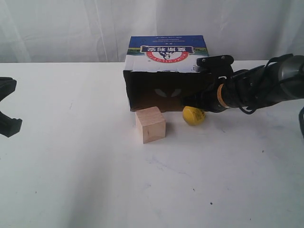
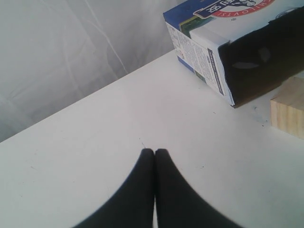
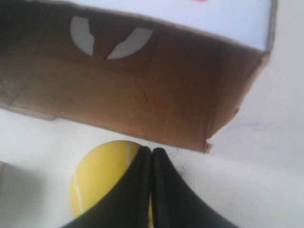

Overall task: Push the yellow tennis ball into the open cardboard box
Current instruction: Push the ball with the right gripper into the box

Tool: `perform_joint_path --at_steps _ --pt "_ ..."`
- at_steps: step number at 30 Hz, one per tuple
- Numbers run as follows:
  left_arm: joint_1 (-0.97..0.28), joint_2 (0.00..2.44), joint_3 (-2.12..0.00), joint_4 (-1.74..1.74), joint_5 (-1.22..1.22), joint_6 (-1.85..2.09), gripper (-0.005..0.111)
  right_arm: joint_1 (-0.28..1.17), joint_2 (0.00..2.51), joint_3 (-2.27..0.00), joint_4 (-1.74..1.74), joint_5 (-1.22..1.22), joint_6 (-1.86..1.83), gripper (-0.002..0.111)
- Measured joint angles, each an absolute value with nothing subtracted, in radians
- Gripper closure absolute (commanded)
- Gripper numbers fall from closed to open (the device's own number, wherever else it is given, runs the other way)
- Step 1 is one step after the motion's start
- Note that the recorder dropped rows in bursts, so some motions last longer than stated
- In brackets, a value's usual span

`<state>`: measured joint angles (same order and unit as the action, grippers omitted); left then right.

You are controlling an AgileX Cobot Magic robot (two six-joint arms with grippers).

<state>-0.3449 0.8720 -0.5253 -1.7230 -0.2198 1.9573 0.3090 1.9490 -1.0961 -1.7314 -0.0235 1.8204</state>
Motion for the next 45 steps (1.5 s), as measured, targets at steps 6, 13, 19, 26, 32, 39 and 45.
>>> perform_joint_path --at_steps 6,13,19,26,32,39,45 --pt "-0.345 0.872 -0.525 -1.723 -0.22 1.957 0.107 0.309 1.925 -1.094 -1.733 -0.044 1.82 0.108" --pt "-0.345 0.872 -0.525 -1.723 -0.22 1.957 0.107 0.309 1.923 -1.094 -1.735 -0.068 1.818 0.108" --pt "-0.345 0.872 -0.525 -1.723 -0.22 1.957 0.107 0.309 1.903 -1.094 -1.735 -0.067 1.804 0.108" --pt "-0.345 0.872 -0.525 -1.723 -0.219 1.957 0.107 0.309 1.855 -1.094 -1.735 -0.075 1.782 0.108" --pt "-0.345 0.872 -0.525 -1.723 -0.219 1.957 0.107 0.309 1.814 -1.082 -1.737 -0.272 1.834 0.108" --pt "-0.345 0.872 -0.525 -1.723 -0.219 1.957 0.107 0.311 1.808 -0.99 -1.737 -0.337 1.924 0.108" --pt "-0.345 0.872 -0.525 -1.723 -0.219 1.957 0.107 0.311 1.811 -0.897 -1.741 -0.332 1.936 0.108"
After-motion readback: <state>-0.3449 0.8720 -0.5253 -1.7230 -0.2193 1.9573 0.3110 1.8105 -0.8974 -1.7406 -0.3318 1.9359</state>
